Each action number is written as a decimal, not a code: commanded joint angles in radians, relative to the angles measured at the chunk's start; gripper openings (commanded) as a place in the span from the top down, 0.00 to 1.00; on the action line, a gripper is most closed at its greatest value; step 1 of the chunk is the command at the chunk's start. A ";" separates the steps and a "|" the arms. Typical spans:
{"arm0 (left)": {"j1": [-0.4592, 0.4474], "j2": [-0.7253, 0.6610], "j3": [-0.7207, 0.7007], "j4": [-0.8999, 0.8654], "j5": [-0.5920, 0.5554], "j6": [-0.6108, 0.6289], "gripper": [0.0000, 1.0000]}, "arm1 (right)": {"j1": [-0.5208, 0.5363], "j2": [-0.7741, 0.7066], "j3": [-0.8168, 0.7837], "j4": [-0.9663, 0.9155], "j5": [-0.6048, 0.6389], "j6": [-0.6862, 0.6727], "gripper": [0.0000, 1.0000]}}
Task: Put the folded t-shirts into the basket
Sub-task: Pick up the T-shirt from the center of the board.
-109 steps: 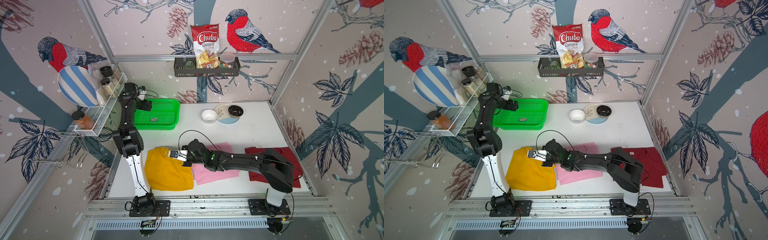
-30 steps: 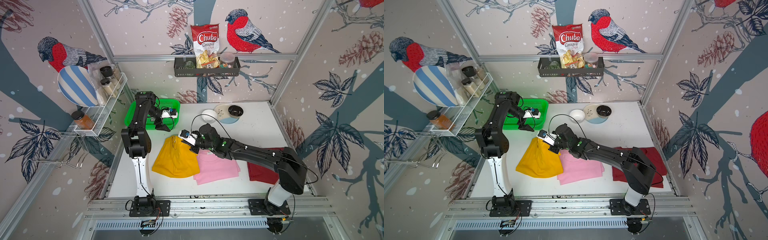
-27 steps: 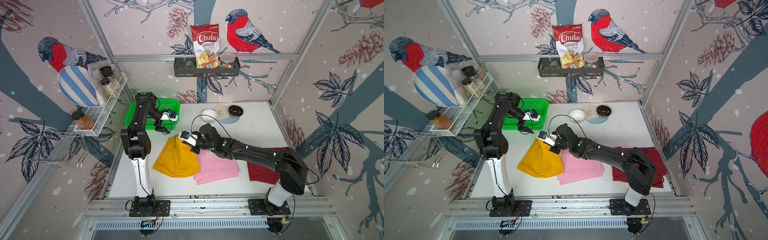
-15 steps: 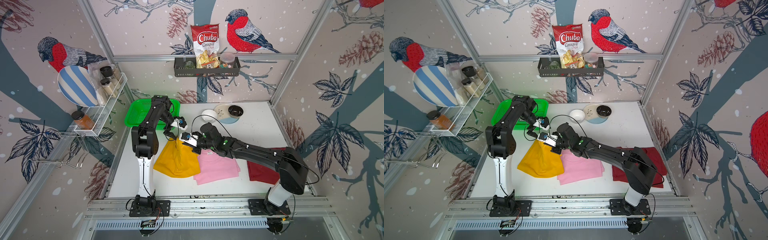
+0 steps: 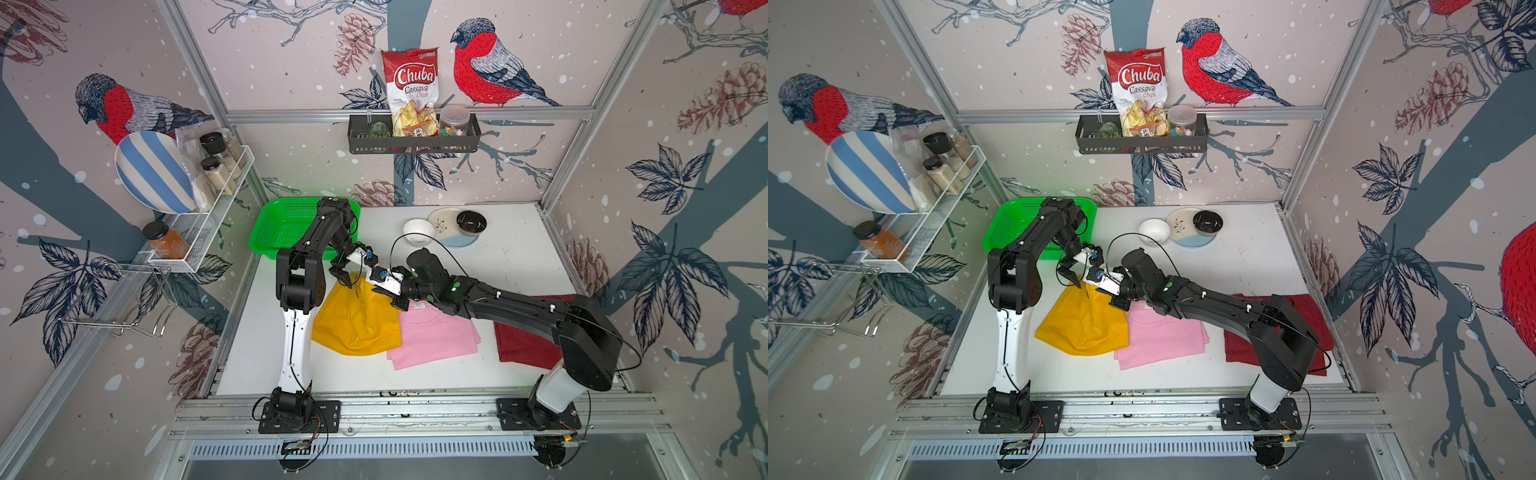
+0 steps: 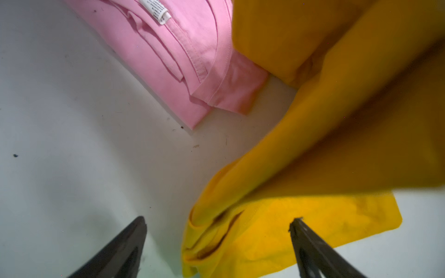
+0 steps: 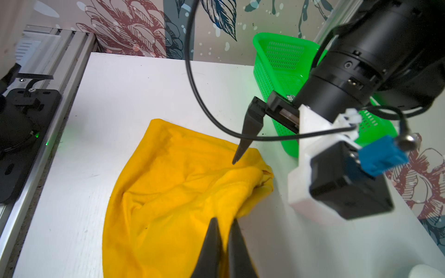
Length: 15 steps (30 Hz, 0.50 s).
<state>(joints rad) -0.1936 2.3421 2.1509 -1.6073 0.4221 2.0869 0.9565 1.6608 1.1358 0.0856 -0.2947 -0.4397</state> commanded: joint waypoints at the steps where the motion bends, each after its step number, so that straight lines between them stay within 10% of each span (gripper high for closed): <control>1: -0.007 0.034 0.022 -0.188 -0.038 0.210 0.08 | -0.027 0.008 -0.026 0.089 -0.020 0.096 1.00; 15: -0.021 0.108 0.040 0.002 -0.074 0.151 0.08 | -0.156 0.044 -0.115 0.164 -0.047 0.419 1.00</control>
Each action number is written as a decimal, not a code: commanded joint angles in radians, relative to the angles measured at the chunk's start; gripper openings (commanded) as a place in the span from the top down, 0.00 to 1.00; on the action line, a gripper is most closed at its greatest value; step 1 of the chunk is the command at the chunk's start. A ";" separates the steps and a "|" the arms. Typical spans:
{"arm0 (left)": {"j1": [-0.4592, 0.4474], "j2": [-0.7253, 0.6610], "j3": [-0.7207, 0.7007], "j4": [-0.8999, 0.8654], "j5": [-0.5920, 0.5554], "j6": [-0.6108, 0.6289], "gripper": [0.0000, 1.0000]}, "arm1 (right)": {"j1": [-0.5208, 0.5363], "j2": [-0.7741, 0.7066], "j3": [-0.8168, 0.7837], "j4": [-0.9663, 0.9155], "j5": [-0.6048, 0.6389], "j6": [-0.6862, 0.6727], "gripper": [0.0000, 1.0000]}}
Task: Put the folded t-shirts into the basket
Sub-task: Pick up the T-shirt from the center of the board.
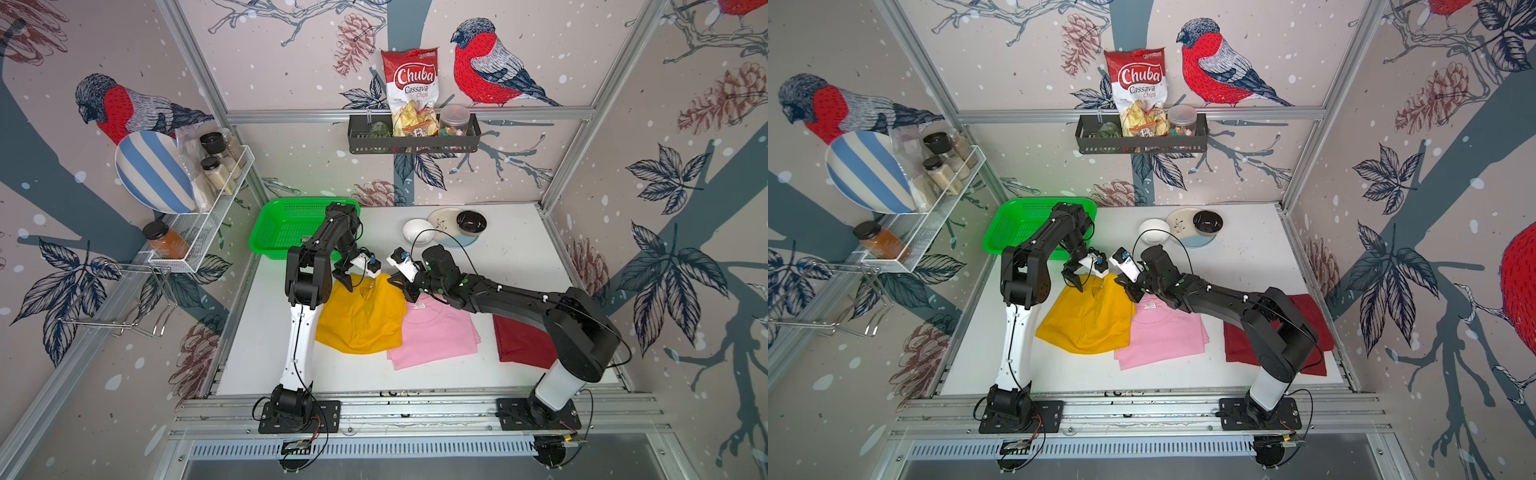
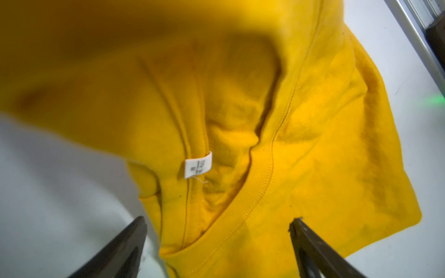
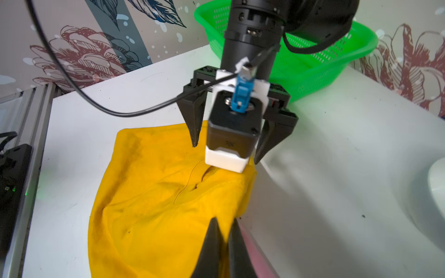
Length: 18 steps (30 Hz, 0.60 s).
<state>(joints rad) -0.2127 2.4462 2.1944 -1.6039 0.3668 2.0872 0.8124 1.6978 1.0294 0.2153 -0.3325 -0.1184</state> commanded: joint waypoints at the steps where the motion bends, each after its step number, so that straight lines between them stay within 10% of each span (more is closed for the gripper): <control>1: -0.002 0.004 -0.005 -0.001 -0.022 0.150 0.08 | -0.015 0.008 -0.017 0.037 -0.013 0.109 1.00; 11: -0.020 0.007 -0.033 0.158 -0.123 0.009 0.07 | -0.024 0.020 -0.055 0.042 0.003 0.200 1.00; 18: -0.044 0.027 -0.028 0.202 -0.193 -0.067 0.06 | -0.113 0.119 0.035 -0.174 0.009 0.514 1.00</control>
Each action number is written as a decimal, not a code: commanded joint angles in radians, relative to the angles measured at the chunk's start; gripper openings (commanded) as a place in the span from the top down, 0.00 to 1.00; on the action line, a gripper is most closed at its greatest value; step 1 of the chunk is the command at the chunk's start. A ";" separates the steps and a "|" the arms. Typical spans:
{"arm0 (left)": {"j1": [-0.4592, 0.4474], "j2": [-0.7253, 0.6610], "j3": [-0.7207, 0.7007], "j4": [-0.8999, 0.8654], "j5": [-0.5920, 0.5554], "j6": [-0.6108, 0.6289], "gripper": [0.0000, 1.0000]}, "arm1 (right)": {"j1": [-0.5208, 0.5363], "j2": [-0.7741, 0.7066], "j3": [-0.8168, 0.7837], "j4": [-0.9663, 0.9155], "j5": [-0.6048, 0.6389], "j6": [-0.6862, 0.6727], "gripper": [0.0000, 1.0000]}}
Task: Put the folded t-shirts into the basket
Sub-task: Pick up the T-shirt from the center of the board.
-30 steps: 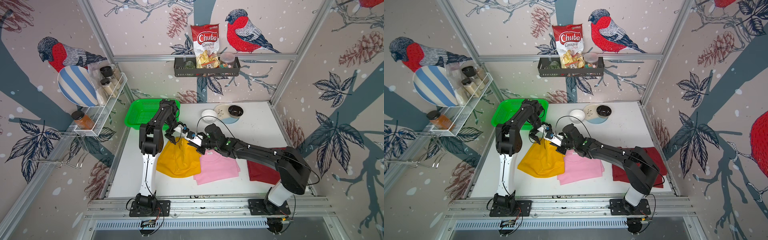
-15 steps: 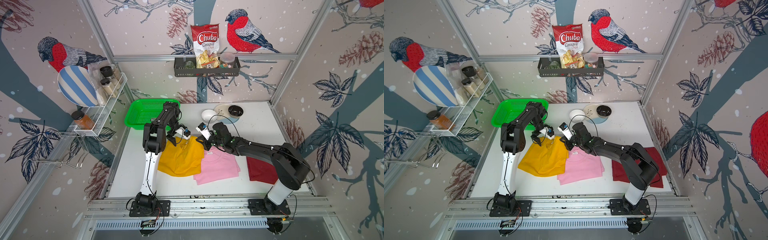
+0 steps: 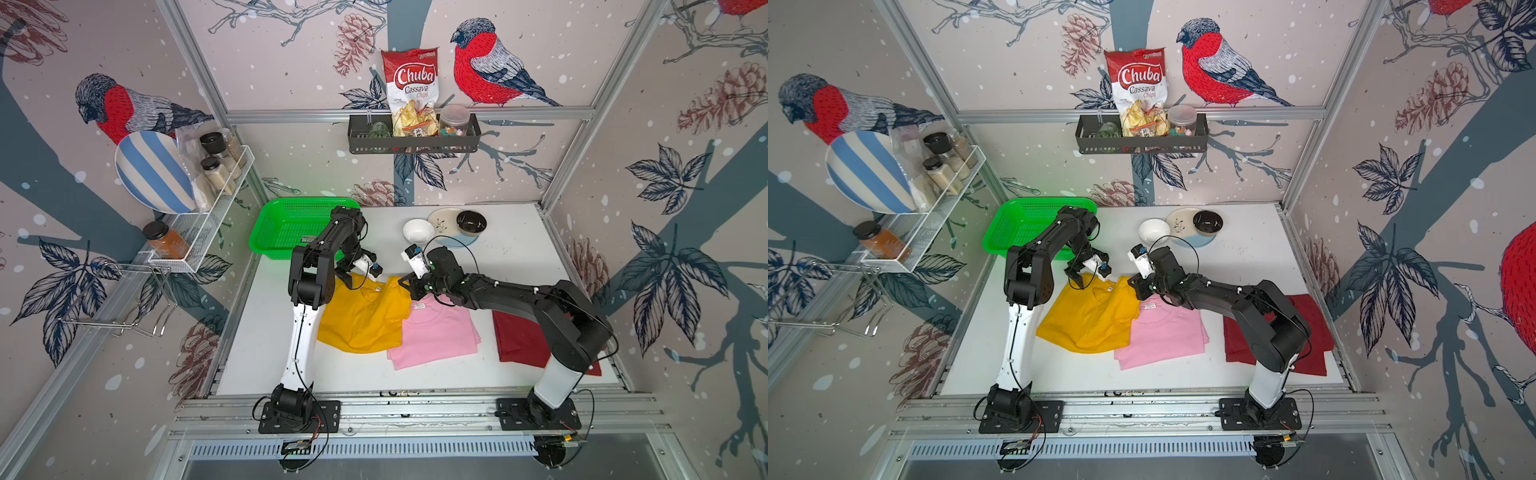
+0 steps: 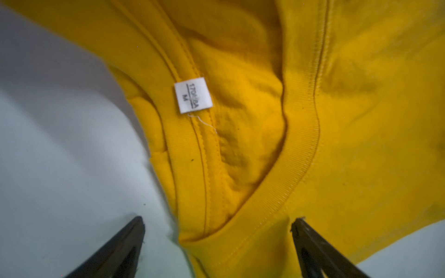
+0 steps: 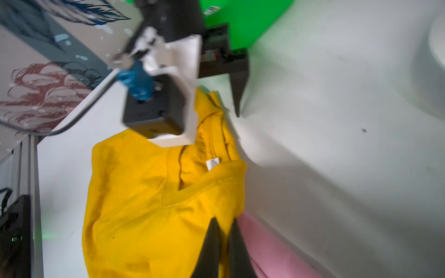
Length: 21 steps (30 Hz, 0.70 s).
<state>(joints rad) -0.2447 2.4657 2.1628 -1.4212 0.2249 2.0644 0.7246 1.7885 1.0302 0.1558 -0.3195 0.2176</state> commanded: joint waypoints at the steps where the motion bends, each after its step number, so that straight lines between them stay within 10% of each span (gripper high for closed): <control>1: -0.014 0.011 0.002 0.034 -0.065 -0.060 0.06 | -0.030 0.036 0.040 -0.131 -0.016 0.195 1.00; 21: -0.028 0.067 0.024 0.051 -0.290 -0.207 0.18 | -0.044 0.068 0.087 -0.164 -0.082 0.227 1.00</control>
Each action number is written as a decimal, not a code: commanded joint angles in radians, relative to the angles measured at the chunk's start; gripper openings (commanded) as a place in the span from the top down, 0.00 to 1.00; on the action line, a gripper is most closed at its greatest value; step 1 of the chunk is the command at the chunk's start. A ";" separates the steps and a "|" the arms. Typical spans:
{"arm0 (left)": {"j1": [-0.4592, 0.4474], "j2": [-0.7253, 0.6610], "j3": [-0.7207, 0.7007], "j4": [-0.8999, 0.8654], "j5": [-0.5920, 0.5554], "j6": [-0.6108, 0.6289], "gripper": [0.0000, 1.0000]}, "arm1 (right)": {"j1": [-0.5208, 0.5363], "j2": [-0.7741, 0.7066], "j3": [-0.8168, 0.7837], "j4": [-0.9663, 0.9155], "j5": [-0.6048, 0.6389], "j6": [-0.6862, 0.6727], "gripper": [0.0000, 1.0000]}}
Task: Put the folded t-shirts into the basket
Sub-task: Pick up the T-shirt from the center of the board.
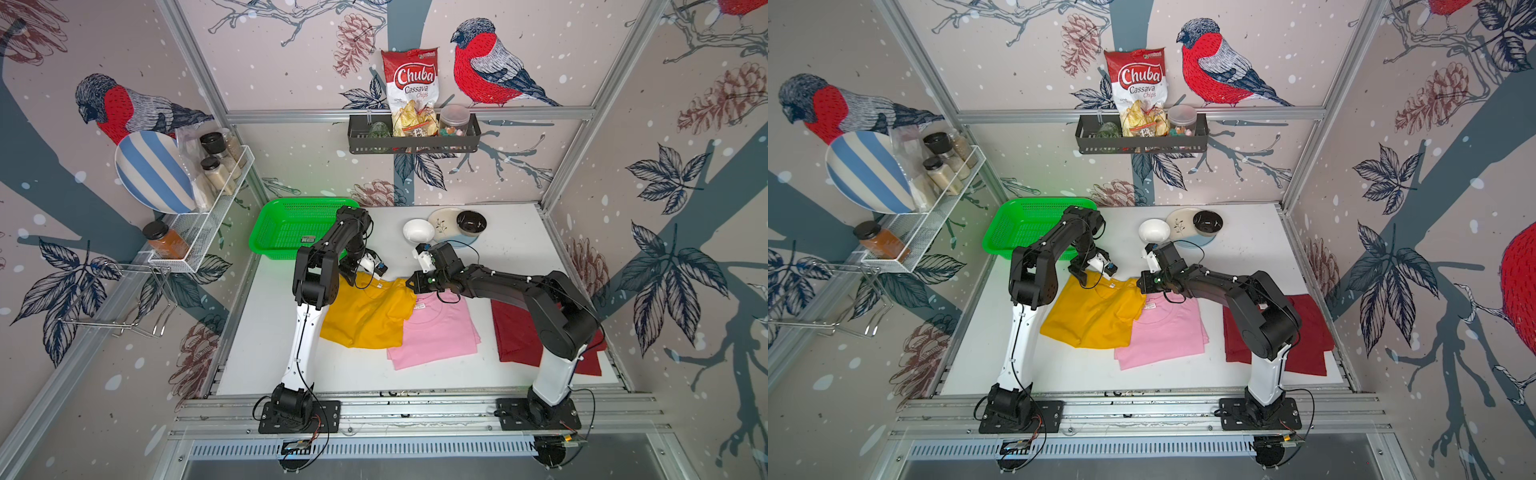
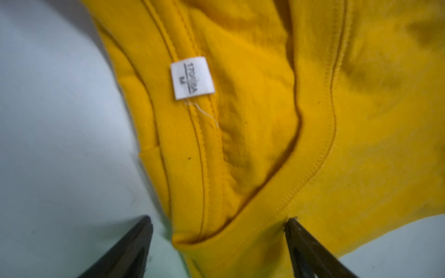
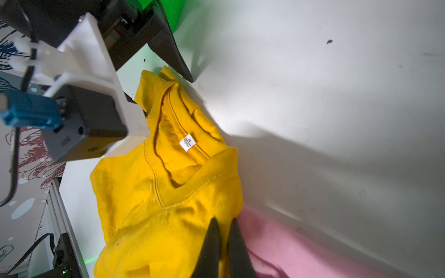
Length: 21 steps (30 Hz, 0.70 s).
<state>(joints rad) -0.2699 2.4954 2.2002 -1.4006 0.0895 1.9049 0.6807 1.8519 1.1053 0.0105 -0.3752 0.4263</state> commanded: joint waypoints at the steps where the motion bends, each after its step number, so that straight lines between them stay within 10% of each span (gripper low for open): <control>1: -0.004 0.042 -0.010 0.033 -0.161 -0.051 0.20 | 0.001 0.005 0.014 -0.020 -0.029 0.019 1.00; 13: -0.028 0.079 -0.002 0.040 -0.244 -0.084 0.62 | -0.001 0.010 0.034 -0.027 -0.053 0.016 1.00; 18: -0.039 0.079 0.001 0.013 -0.265 -0.094 0.98 | -0.001 0.031 0.078 -0.057 -0.064 0.005 1.00; 21: -0.041 0.069 0.001 -0.002 -0.268 -0.106 1.00 | -0.001 0.034 0.096 -0.063 -0.071 0.002 1.00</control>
<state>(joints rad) -0.3080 2.5397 2.2189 -1.4319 -0.1879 1.8114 0.6800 1.8835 1.1858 -0.0391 -0.4263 0.4435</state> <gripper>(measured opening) 0.078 0.063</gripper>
